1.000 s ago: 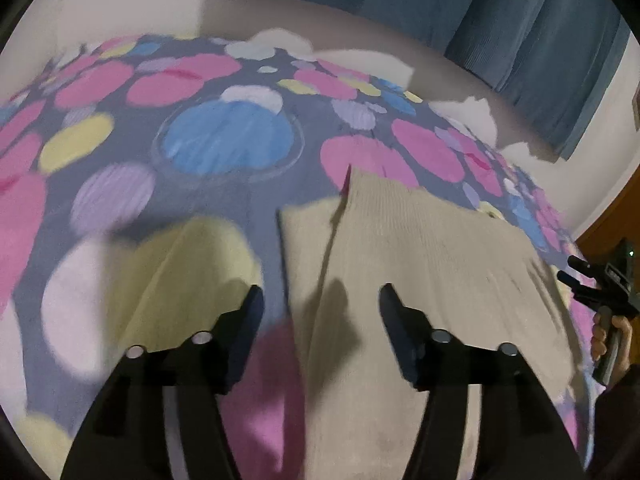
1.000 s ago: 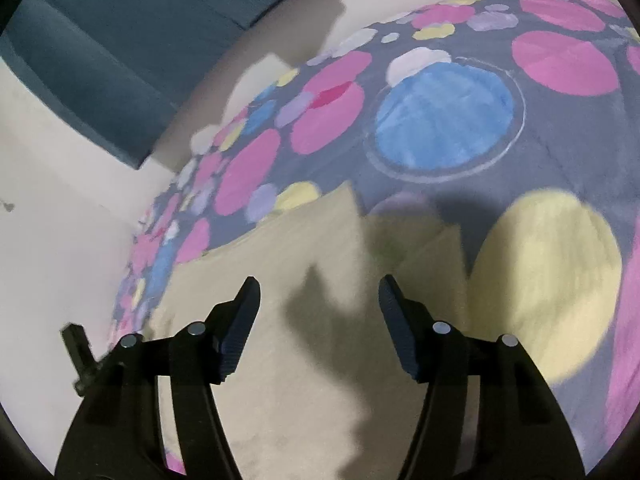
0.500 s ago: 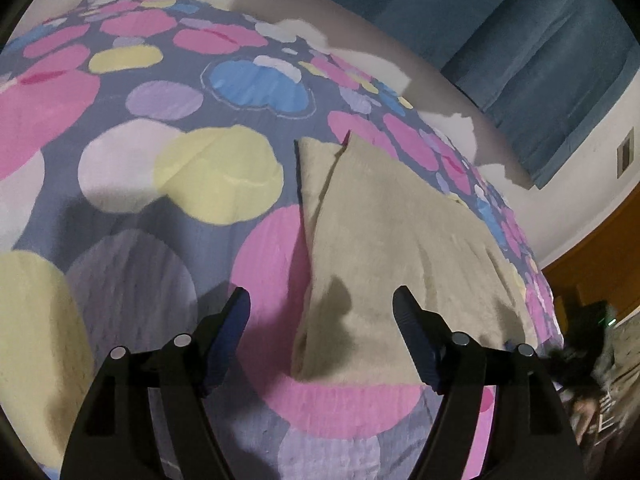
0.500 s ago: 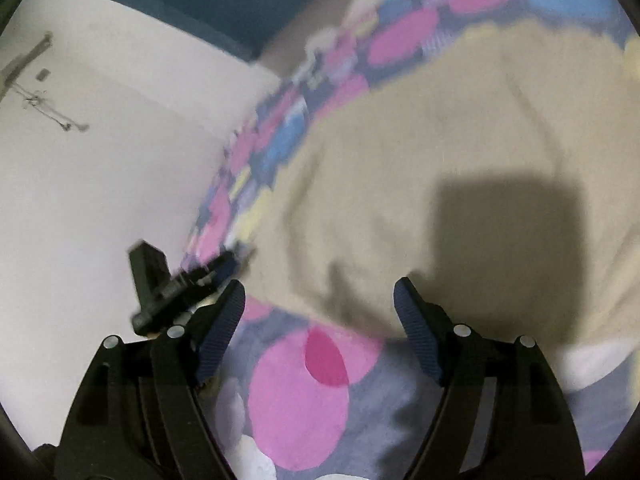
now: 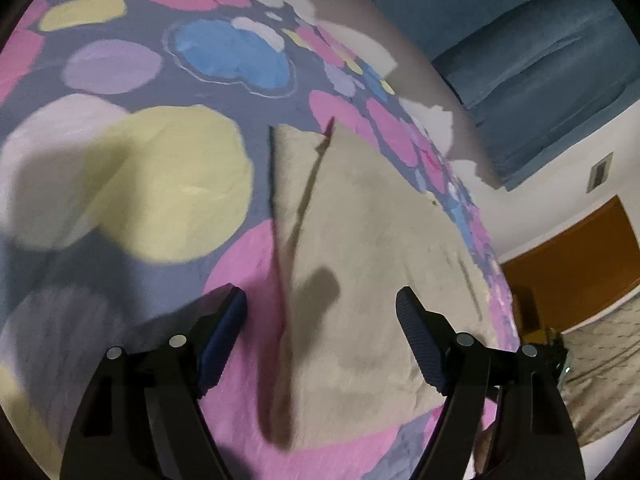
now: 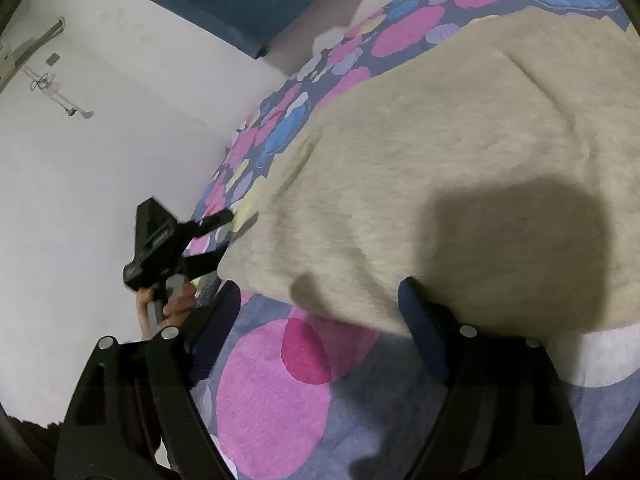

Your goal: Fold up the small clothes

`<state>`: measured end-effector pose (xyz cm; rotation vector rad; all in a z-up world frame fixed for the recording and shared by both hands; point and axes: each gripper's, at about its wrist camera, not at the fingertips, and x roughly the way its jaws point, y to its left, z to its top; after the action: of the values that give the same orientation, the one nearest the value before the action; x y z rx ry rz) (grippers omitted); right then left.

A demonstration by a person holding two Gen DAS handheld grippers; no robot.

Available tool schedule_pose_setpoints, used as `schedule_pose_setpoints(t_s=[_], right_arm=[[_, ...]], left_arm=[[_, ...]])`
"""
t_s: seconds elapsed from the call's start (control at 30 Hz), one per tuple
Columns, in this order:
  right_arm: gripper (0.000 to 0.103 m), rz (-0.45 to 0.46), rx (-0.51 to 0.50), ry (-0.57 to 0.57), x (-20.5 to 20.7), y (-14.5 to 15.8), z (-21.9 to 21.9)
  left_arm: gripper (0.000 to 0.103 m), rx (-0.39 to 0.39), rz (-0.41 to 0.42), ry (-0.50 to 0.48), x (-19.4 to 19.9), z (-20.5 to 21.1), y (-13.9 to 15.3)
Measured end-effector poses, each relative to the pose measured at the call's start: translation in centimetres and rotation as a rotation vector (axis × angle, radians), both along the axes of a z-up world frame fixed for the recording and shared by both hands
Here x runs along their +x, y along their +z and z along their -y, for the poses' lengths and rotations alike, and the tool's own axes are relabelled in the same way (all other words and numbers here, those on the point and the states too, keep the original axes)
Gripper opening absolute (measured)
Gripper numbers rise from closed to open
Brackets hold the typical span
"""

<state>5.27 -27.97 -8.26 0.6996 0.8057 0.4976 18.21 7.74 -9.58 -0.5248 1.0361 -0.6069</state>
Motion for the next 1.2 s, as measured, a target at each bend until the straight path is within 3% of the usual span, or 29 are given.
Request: schedule_pose_setpoints(t_s=[0.27,0.47,0.5,0.6,0.73,0.9,1.07,1.2], right_arm=[[0.090,0.008,-0.006,0.009,-0.3,0.2,-0.4],[0.093,0.011,-0.013,0.012,-0.3,0.3,-0.9],[0.094,0.011,-0.014,0.013,-0.4,0.4,-0.9],[0.095,0.017,-0.019,0.016,-0.4,0.5,-1.1],[0.096,0.019,-0.021,0.017,-0.4,0.4,-1.2],[0.096,0.020,-0.027,0.018,-0.4,0.5,-1.4],[0.097,0.020,-0.032,0.018,-0.3,0.5,-1.5],[0.097,0.020,-0.031,0.019,-0.1,0.4,-1.5]], left_arm=[[0.069,0.026,0.003,-0.059,3.7,2.8,-0.2],[0.055,0.024,0.000,-0.081,4.7,3.8,-0.6],[0.051,0.040,0.008,-0.084,4.7,4.0,-0.5],[0.015,0.072,-0.016,-0.095,4.8,4.7,-0.6],[0.014,0.145,0.015,-0.093,4.1,6.0,1.4],[0.013,0.188,0.052,-0.103,3.3,9.4,6.4],[0.013,0.304,0.091,-0.177,2.2,17.0,11.7],[0.013,0.388,0.120,-0.247,1.2,24.0,12.8]])
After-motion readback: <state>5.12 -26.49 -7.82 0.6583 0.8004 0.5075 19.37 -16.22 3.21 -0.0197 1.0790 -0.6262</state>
